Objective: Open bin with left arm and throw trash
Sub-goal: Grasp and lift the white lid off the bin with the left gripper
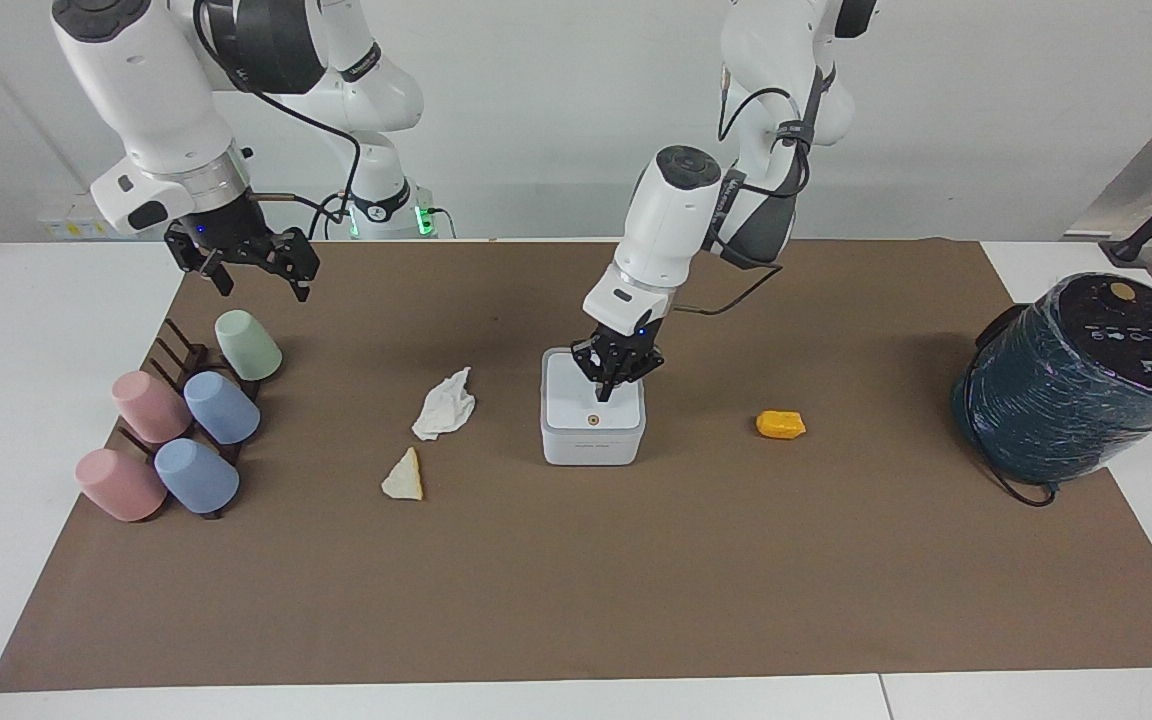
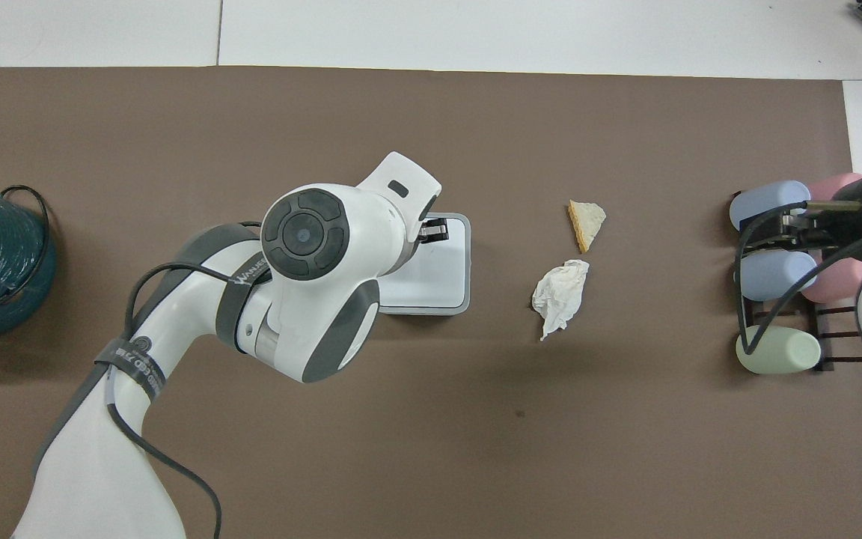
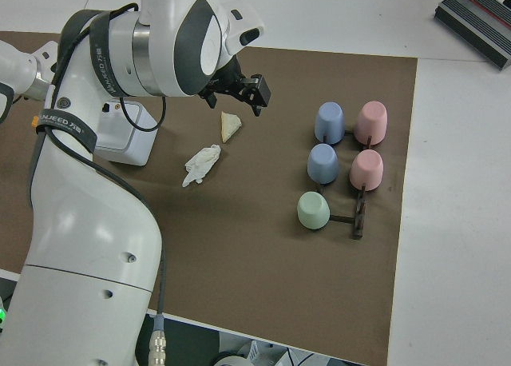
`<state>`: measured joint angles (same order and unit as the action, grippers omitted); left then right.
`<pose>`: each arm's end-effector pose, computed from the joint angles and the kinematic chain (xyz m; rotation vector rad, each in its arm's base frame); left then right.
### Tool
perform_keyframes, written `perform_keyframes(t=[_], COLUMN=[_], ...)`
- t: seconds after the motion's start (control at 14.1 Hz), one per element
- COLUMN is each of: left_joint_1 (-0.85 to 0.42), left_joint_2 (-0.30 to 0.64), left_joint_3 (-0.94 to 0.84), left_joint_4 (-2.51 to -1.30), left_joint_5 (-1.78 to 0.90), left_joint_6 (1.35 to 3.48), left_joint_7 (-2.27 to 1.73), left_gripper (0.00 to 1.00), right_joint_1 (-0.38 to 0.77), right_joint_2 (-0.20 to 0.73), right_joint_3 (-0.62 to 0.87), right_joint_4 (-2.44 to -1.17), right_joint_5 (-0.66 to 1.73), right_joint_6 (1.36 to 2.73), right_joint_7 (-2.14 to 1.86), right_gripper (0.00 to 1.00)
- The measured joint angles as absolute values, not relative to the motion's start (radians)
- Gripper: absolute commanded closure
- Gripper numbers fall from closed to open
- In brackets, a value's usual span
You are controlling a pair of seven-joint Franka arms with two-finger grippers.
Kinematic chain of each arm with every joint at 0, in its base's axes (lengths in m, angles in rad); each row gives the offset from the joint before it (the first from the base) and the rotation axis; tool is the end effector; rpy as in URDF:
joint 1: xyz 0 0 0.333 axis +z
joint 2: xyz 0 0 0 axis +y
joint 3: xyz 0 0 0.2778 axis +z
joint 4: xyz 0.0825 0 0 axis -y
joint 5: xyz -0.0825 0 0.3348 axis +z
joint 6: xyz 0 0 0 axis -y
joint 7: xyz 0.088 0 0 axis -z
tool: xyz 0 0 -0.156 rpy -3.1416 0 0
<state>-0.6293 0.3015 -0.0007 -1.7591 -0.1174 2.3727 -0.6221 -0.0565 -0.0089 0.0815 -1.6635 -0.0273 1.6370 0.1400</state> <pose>0.5038 -0.3738 0.3679 2.8673 0.0914 0.2855 0.5057 0.0087 0.5082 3.1072 -0.1757 -0.0238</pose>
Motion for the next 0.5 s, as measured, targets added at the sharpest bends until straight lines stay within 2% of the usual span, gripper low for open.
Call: perform_keyframes(t=[0.36,0.5], left_joint_1=[-0.640,-0.640], left_joint_2=[0.333,0.333], left_joint_3=[0.000,0.002], left_joint_4=[-1.761,-1.756], left_joint_5=[-0.118,-0.118], left_joint_6=[2.413,2.401], left_joint_7=[-0.635,-0.635], left_gripper=[1.00,1.00], right_joint_1=[-0.068,-0.067], right_joint_2=[-0.009,-0.007], right_joint_3=[0.082,0.084], right_joint_4=[-1.665,-1.689], right_joint_5=[-0.027,-0.027], right_joint_6=[1.644,1.718], right_joint_7=[0.140,0.140], right_gripper=[0.00,0.00])
